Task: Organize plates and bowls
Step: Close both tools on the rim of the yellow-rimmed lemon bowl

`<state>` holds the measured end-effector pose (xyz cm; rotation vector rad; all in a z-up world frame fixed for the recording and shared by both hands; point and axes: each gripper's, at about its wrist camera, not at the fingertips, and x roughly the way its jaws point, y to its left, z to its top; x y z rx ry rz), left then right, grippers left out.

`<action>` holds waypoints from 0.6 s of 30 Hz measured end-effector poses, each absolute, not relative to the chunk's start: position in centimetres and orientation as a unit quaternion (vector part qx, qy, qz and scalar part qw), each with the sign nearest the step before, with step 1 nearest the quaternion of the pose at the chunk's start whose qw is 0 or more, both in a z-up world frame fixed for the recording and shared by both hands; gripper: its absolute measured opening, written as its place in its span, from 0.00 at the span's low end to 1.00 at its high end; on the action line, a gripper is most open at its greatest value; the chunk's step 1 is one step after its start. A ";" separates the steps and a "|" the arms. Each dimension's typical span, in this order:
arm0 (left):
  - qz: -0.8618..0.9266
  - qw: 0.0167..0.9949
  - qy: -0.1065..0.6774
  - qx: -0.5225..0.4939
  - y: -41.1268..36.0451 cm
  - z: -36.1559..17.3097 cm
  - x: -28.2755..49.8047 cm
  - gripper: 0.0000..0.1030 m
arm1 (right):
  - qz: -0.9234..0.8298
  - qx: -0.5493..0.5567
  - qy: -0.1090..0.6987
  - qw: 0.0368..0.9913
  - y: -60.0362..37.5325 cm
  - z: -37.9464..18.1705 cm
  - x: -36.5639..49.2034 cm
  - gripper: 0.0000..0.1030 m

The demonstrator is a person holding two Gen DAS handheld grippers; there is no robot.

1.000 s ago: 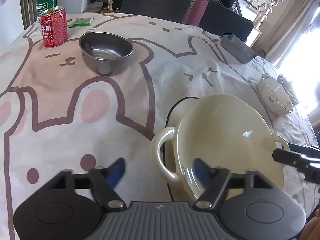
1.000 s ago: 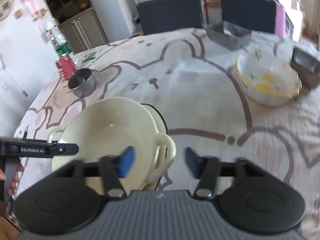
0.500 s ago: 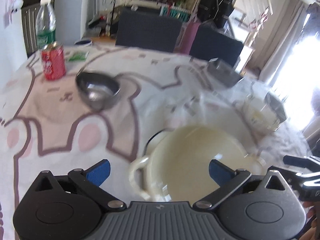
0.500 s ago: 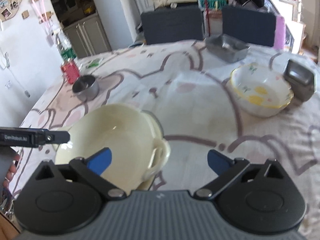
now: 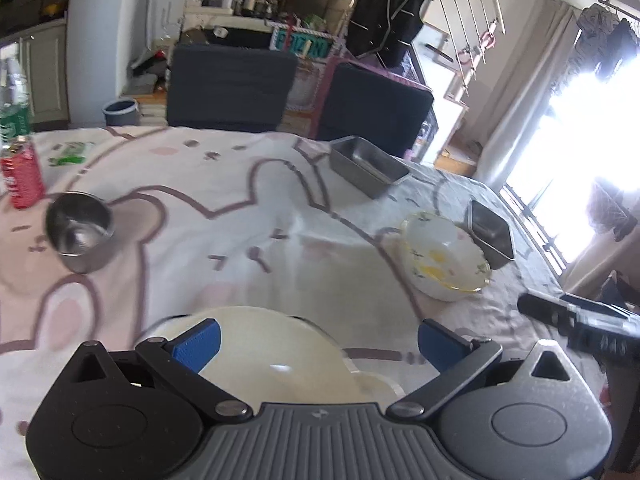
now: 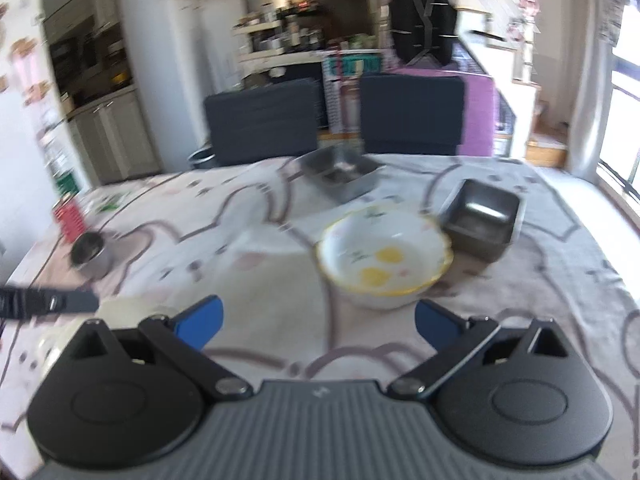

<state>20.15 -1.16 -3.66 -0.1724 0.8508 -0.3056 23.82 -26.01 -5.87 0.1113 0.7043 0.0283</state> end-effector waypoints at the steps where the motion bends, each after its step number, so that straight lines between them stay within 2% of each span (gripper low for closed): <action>1: -0.151 0.894 0.412 -0.085 -1.9 -3.7 20.5 1.00 | 0.005 0.063 0.341 0.938 -26.9 -5.8 24.1 1.00; 11: -0.175 0.885 0.427 -0.065 -8.4 -5.0 24.8 0.99 | -0.055 0.147 0.338 0.928 -34.3 -7.2 28.3 0.98; 16: -0.196 0.881 0.427 -0.052 -11.5 -5.6 27.8 0.90 | -0.055 0.186 0.347 0.917 -36.8 -8.2 30.1 0.89; 18: -0.205 0.879 0.428 -0.054 -12.2 -5.9 28.9 0.86 | -0.056 0.196 0.351 0.914 -37.7 -8.7 31.0 0.81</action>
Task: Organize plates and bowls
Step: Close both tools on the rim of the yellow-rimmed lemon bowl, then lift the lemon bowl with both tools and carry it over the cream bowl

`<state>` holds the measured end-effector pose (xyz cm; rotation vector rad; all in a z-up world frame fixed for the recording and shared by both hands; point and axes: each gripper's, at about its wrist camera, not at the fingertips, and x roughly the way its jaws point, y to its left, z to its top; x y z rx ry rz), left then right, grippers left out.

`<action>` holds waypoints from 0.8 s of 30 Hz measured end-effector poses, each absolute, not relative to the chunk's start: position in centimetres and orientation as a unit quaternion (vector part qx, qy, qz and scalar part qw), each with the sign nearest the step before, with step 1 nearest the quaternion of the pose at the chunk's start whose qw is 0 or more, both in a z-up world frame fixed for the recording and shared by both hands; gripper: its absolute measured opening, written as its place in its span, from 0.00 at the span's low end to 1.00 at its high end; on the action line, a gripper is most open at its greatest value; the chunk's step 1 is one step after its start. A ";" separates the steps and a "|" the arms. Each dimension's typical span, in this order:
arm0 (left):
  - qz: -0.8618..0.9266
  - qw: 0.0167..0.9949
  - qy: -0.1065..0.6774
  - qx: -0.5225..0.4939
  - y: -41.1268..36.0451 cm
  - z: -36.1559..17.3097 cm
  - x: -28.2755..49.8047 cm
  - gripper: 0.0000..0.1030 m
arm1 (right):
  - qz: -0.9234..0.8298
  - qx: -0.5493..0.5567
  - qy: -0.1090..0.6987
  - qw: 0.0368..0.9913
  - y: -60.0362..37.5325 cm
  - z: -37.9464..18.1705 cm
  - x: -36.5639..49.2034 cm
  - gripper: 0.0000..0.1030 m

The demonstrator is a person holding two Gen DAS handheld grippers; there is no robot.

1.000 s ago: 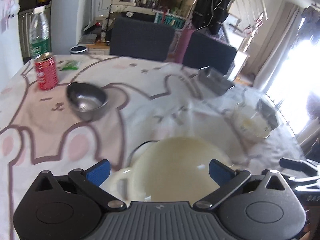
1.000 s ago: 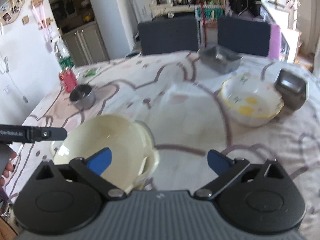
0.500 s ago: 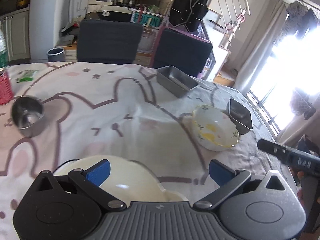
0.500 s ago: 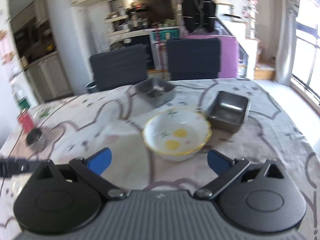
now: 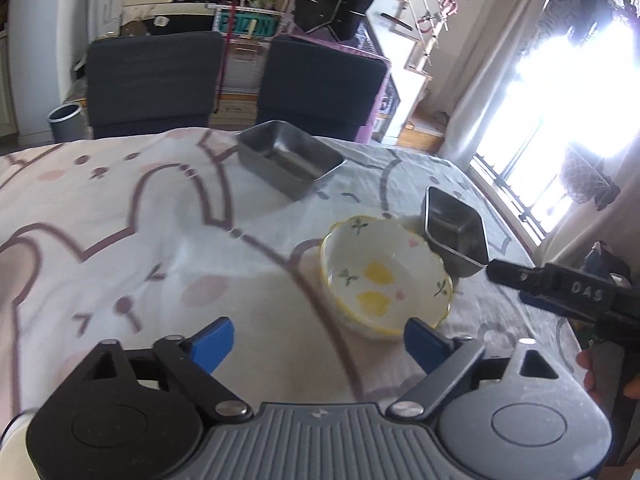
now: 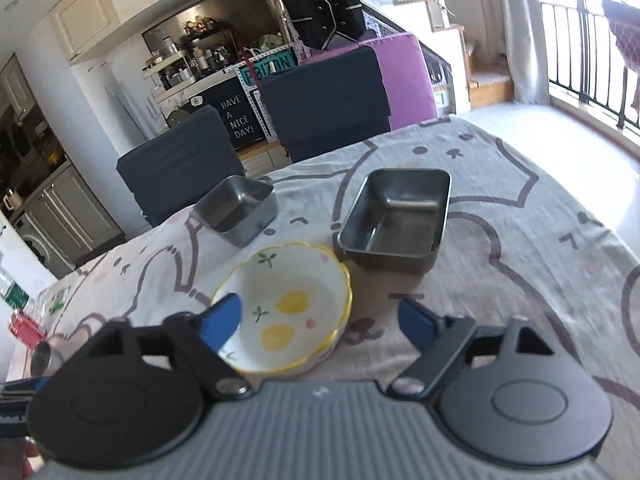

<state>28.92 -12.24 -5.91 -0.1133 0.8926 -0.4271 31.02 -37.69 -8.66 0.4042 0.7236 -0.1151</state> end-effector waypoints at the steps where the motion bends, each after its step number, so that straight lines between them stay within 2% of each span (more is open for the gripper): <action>1: -0.207 0.878 0.429 -0.056 -12.6 -6.1 29.5 0.80 | -0.058 0.201 0.353 0.912 -38.0 -8.9 31.5 0.77; 8: -0.211 0.870 0.439 -0.069 -13.8 -7.7 33.7 0.56 | -0.060 0.246 0.372 0.893 -39.7 -11.6 34.4 0.48; 10: -0.213 0.867 0.443 -0.076 -13.8 -8.3 34.7 0.52 | -0.060 0.254 0.376 0.889 -40.1 -12.3 35.1 0.32; 12: -0.214 0.865 0.446 -0.083 -13.9 -8.8 35.7 0.49 | -0.065 0.254 0.381 0.887 -40.3 -12.9 35.9 0.21; 20: -0.225 0.850 0.467 -0.090 -14.7 -11.1 37.5 0.32 | -0.063 0.229 0.402 0.884 -39.2 -14.7 38.2 0.14; 24: -0.227 0.847 0.472 -0.095 -14.8 -11.7 37.9 0.27 | -0.063 0.220 0.409 0.883 -38.7 -15.2 38.5 0.12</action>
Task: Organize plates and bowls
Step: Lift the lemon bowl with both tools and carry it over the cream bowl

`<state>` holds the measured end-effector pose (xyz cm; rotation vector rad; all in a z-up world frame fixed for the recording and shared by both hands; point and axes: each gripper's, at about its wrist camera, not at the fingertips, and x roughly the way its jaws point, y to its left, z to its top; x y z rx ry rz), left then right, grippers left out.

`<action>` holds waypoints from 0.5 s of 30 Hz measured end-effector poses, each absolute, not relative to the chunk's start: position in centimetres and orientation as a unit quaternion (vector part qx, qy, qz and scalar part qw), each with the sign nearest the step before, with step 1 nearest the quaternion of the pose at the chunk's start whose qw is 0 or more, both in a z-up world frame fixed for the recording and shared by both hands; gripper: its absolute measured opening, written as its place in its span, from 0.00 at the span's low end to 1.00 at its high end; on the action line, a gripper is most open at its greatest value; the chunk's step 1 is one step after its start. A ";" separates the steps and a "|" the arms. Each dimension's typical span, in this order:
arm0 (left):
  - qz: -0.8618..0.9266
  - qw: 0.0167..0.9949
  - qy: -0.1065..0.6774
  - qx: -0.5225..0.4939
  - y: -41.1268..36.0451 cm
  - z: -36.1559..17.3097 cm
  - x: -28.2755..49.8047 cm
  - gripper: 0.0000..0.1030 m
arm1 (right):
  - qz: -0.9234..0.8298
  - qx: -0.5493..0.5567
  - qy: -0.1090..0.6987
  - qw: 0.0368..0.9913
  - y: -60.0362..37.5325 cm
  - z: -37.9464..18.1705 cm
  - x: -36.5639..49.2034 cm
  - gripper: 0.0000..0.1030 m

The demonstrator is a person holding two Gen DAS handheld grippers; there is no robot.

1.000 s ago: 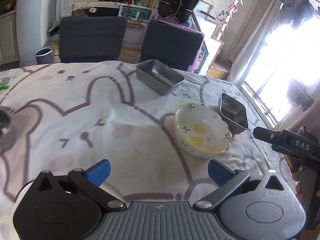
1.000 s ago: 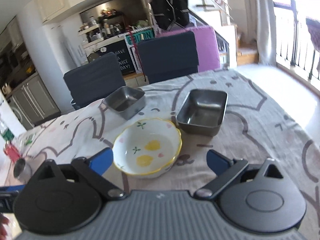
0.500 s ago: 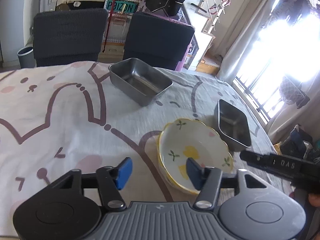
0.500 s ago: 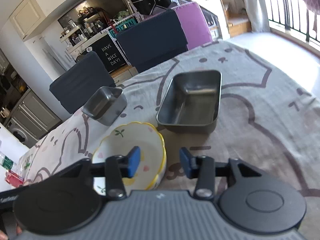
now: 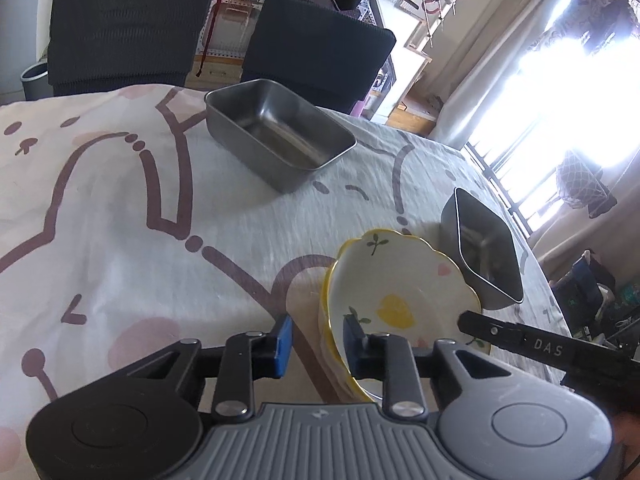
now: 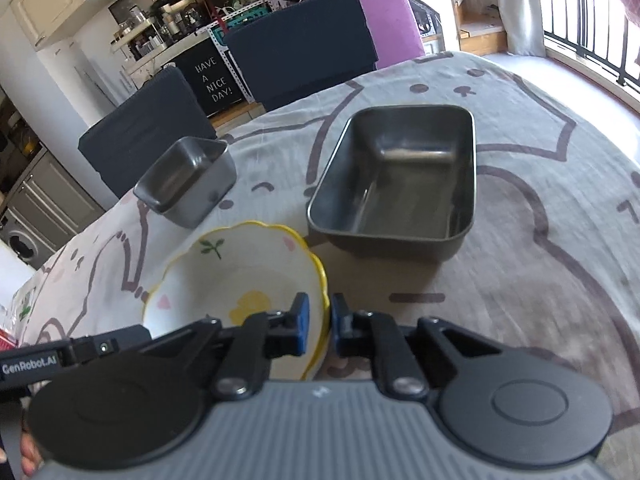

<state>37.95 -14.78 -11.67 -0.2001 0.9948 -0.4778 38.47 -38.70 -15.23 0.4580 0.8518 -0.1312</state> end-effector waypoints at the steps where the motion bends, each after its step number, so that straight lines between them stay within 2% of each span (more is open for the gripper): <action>1: -0.227 0.847 0.471 -0.096 -14.8 -11.7 38.0 0.27 | -0.067 0.220 0.410 0.883 -38.7 -15.2 38.4 0.07; 10: -0.225 0.846 0.476 -0.089 -15.3 -12.0 38.6 0.20 | -0.079 0.177 0.438 0.878 -36.9 -14.1 37.2 0.08; 15: -0.230 0.839 0.487 -0.071 -16.2 -12.9 38.9 0.09 | -0.074 0.181 0.435 0.879 -36.5 -14.3 36.3 0.10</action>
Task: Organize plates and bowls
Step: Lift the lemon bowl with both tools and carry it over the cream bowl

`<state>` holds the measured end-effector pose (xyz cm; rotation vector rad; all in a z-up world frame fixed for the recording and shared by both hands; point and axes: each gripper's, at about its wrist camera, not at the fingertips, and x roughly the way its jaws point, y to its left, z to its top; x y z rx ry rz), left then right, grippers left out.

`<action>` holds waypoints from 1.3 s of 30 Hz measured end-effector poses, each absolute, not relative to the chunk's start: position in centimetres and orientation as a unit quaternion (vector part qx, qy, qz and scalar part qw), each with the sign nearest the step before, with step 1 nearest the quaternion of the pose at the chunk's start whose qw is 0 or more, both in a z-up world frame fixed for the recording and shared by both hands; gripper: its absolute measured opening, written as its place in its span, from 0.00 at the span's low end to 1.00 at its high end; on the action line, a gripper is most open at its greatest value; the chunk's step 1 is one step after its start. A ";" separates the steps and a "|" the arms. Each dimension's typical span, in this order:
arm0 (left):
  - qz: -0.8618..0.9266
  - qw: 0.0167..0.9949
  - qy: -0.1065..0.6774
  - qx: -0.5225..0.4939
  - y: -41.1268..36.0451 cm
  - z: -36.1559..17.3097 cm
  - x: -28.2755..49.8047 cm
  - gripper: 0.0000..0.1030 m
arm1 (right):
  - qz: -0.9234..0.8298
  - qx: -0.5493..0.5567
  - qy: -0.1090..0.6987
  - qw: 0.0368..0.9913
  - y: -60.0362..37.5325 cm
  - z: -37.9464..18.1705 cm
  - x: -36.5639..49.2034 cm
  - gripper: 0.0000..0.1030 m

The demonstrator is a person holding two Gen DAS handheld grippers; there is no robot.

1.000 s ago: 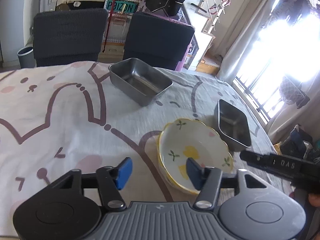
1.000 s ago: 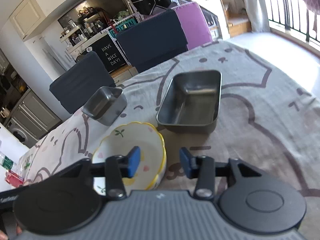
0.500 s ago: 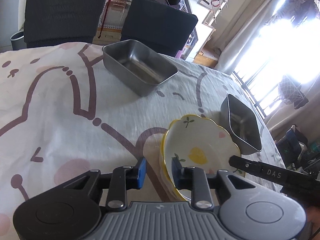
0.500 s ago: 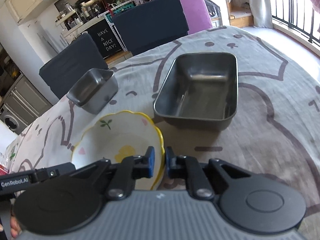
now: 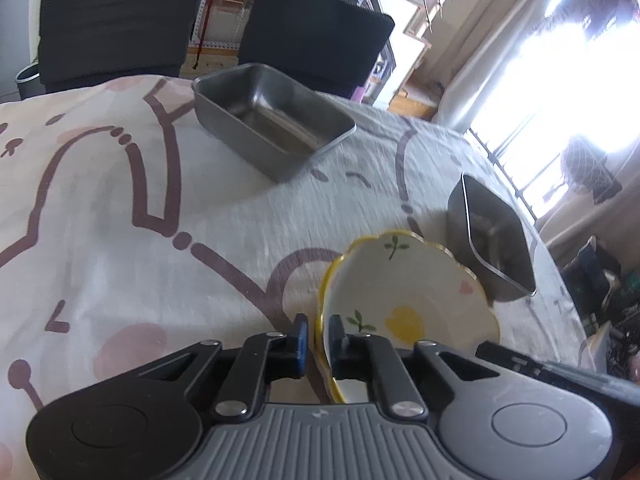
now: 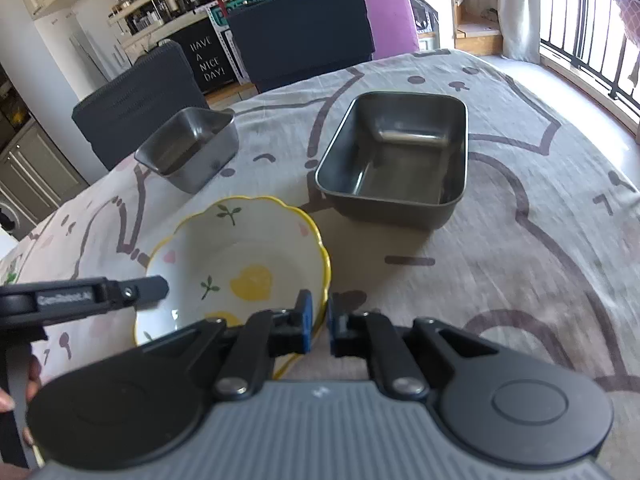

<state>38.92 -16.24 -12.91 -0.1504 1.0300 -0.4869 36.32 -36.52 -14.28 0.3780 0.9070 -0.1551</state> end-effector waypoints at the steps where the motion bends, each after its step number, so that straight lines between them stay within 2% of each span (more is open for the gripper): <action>1: -0.232 0.838 0.488 -0.069 -16.4 -13.1 38.9 0.09 | -0.070 0.194 0.434 0.877 -36.9 -14.4 36.3 0.10; 6: -0.235 0.841 0.485 -0.056 -16.8 -13.4 38.9 0.09 | -0.062 0.240 0.426 0.870 -38.2 -15.4 36.7 0.10; 14: -0.243 0.840 0.480 -0.070 -16.7 -14.0 39.3 0.09 | -0.070 0.225 0.423 0.875 -37.7 -16.1 37.6 0.09; 21: -0.235 0.852 0.467 -0.037 -17.4 -13.4 38.5 0.08 | -0.075 0.197 0.418 0.883 -37.1 -16.0 37.7 0.08; 28: -0.236 0.869 0.435 -0.024 -17.3 -10.3 36.8 0.08 | -0.075 0.186 0.403 0.893 -36.8 -14.6 37.0 0.09; 39: -0.234 0.890 0.391 -0.032 -14.9 -4.4 31.6 0.08 | -0.052 0.182 0.352 0.917 -35.7 -8.5 32.5 0.09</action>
